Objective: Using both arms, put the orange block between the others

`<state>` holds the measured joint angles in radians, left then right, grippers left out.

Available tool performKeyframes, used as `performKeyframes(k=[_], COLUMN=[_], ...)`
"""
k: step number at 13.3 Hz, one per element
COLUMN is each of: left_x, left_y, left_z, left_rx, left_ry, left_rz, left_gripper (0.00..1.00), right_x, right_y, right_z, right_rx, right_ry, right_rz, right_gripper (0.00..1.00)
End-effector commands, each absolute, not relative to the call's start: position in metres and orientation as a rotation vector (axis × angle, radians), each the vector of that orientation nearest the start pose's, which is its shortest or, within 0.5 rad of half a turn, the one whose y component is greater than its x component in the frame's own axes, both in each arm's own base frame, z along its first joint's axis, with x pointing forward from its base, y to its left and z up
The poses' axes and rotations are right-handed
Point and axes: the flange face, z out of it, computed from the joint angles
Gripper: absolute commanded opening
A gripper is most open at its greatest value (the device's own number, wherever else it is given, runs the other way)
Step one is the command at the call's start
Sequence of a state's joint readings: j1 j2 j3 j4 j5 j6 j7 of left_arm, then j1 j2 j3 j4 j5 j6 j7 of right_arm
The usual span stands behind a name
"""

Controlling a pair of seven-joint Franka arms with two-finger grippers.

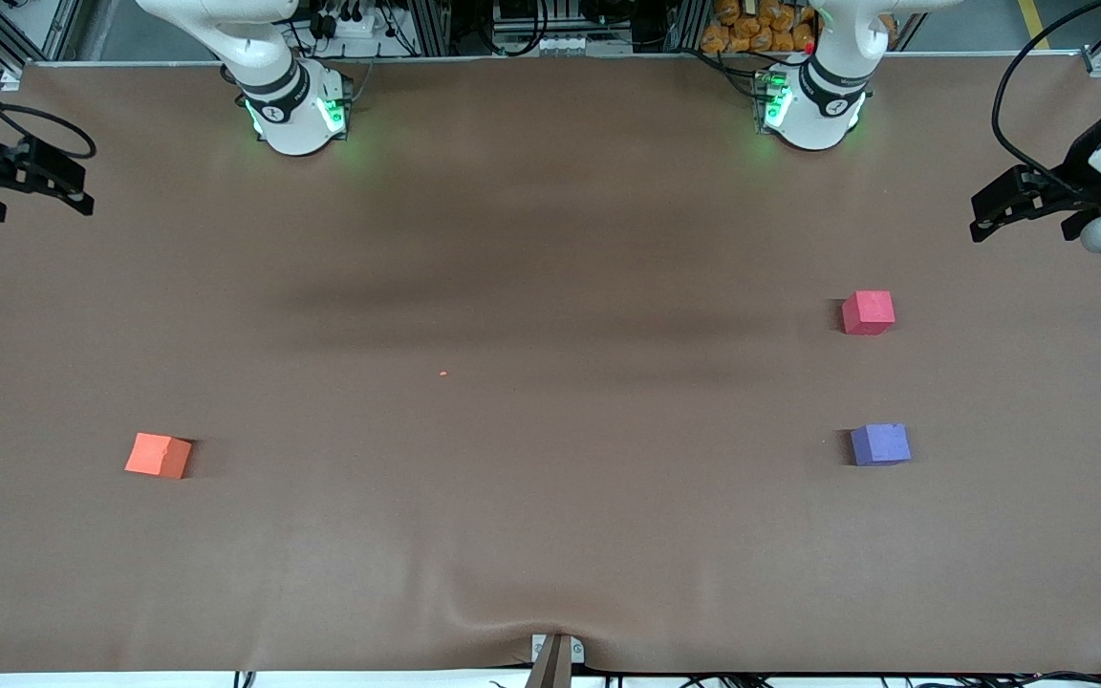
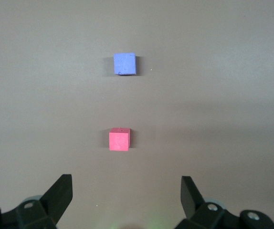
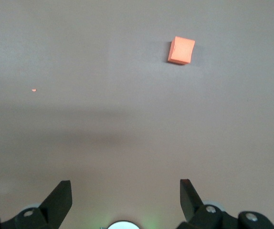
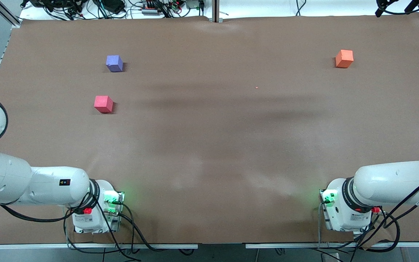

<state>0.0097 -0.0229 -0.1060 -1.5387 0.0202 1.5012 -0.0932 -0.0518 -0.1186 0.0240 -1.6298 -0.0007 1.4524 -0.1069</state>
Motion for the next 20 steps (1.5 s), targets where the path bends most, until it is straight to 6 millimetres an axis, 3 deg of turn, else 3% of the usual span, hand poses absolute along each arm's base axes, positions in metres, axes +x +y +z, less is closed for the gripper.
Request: performKeyframes(k=[1,3,6,11,17,20], left_x=[0.536,0.540,0.542,0.539,0.540,0.540], left_y=[-0.048,-0.048,-0.050,-0.049,-0.050,-0.050], left_z=[0.654,0.656,0.647,0.643,0.643,0.645], left_rx=[-3.116,-3.117,-3.116,-3.115,-3.113,-3.114], left_ry=[0.007,0.014,0.016,0.021,0.023,0.023], left_rz=[0.014,0.009,0.037,0.095,0.095,0.088], left_gripper=[1.00,1.00,1.00,1.00,1.00,1.00], right_x=[0.502,0.510,0.514,0.541,0.610,0.649], right_y=[-0.013,-0.012,-0.011,-0.015,-0.036,-0.065], right_z=[0.658,0.666,0.662,0.613,0.478,0.400], right_rx=[-3.157,-3.157,-3.157,-3.145,-3.126,-3.121], right_ry=[-0.010,0.013,0.003,0.011,0.044,-0.046], right_rz=[0.100,0.071,0.100,0.230,0.308,0.215], right_gripper=[1.00,1.00,1.00,1.00,1.00,1.00])
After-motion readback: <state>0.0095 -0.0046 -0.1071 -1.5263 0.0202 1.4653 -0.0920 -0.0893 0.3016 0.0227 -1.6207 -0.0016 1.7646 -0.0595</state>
